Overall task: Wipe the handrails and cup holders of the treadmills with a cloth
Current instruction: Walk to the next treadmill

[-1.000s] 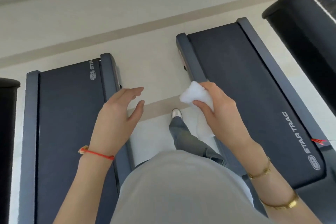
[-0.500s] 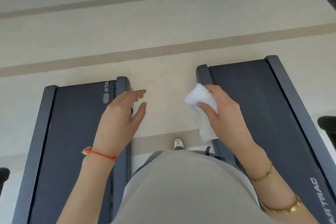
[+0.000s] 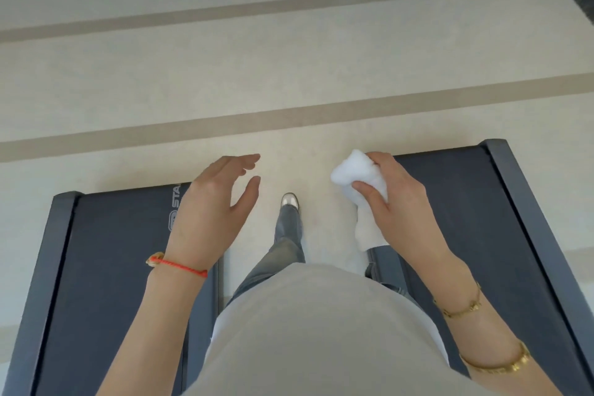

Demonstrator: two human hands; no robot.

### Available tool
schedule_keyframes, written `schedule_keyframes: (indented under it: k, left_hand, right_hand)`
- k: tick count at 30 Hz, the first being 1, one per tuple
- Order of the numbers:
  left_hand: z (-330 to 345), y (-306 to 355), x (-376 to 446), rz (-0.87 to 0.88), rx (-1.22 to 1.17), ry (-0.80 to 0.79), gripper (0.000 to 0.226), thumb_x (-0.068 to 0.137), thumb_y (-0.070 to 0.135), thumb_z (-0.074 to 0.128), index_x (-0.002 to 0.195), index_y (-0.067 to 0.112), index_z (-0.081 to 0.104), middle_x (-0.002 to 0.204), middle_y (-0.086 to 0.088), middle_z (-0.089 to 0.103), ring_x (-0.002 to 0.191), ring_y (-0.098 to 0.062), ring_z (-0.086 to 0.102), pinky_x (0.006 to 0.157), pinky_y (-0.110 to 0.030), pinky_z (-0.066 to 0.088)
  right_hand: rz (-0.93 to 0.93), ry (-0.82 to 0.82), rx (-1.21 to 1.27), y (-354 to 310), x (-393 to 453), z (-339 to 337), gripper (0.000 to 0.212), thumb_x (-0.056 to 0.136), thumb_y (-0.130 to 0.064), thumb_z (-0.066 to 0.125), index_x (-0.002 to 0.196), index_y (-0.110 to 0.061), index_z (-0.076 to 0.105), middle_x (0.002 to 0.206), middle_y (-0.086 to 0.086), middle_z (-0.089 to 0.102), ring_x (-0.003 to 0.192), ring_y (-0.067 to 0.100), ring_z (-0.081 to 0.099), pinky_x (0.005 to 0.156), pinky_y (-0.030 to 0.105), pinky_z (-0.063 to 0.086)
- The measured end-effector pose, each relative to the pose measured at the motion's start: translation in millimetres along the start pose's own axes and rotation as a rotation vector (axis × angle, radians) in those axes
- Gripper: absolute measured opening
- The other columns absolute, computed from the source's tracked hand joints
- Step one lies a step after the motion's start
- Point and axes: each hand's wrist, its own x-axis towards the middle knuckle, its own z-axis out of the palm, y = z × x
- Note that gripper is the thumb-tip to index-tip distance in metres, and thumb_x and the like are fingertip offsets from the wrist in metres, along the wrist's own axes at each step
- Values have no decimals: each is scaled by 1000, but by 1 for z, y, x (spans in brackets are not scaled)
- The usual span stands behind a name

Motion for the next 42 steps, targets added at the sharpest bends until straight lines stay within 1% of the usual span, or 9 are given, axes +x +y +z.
schedule_keyframes:
  k: [3,7,13,18,22,30,33,37,42]
  left_hand:
    - [2,-11,68,21,7,-25,28,95,14,60,123,12,65,115,1,67,100,-14,63,83,-31,52]
    - [-1,-20,159,57,16,-67,27,95,17,60,122,15,65,112,4,67,101,-14,64,86,-34,52]
    - [2,-26,287,152,21,-118,27,96,19,58,122,17,65,113,7,66,101,-11,64,87,-36,53]
    - [18,-18,378,239,18,-174,27,96,19,58,122,18,65,112,7,66,100,-11,64,87,-33,52]
    - [46,-3,451,302,11,-241,27,96,19,58,122,18,65,112,8,66,100,-11,64,86,-34,52]
    - [124,63,610,421,-24,-323,27,96,21,58,122,22,64,112,11,65,102,-7,63,88,-35,52]
    - [156,102,671,475,-56,-360,27,97,21,57,123,23,64,113,13,64,101,-5,62,91,-32,50]
    - [198,152,739,578,-78,-412,26,97,21,57,123,23,63,112,13,64,101,-3,61,91,-27,49]
    - [251,211,806,708,-96,-497,26,96,17,58,121,20,64,112,9,66,100,-9,63,89,-34,52]
  right_hand:
    - [19,13,-10,-2,61,5,32,97,-25,56,128,-17,51,110,-12,56,92,1,48,77,17,38]
    - [48,71,23,-9,144,2,32,96,-26,57,127,-18,51,108,-12,57,88,-1,47,71,13,36]
    - [121,177,39,-11,245,-6,33,96,-33,55,127,-24,50,108,-11,60,89,2,53,74,23,45]
    - [196,223,27,5,306,-23,33,96,-29,56,128,-20,50,105,-10,59,88,0,49,72,4,39]
    - [256,293,18,29,358,-40,33,96,-30,57,127,-20,50,101,-12,57,86,2,49,69,6,40]
    - [361,418,10,101,471,-102,29,96,-31,56,124,-22,50,96,-16,55,78,3,50,65,20,40]
    - [382,469,-10,128,507,-140,28,96,-26,57,122,-18,51,92,-16,53,77,-2,50,65,7,38]
    - [452,583,-57,162,543,-186,27,95,-23,60,119,-13,53,89,-12,52,72,3,43,64,6,38]
    - [580,664,-30,199,568,-225,28,95,-26,57,120,-16,52,95,-11,57,74,9,50,65,26,43]
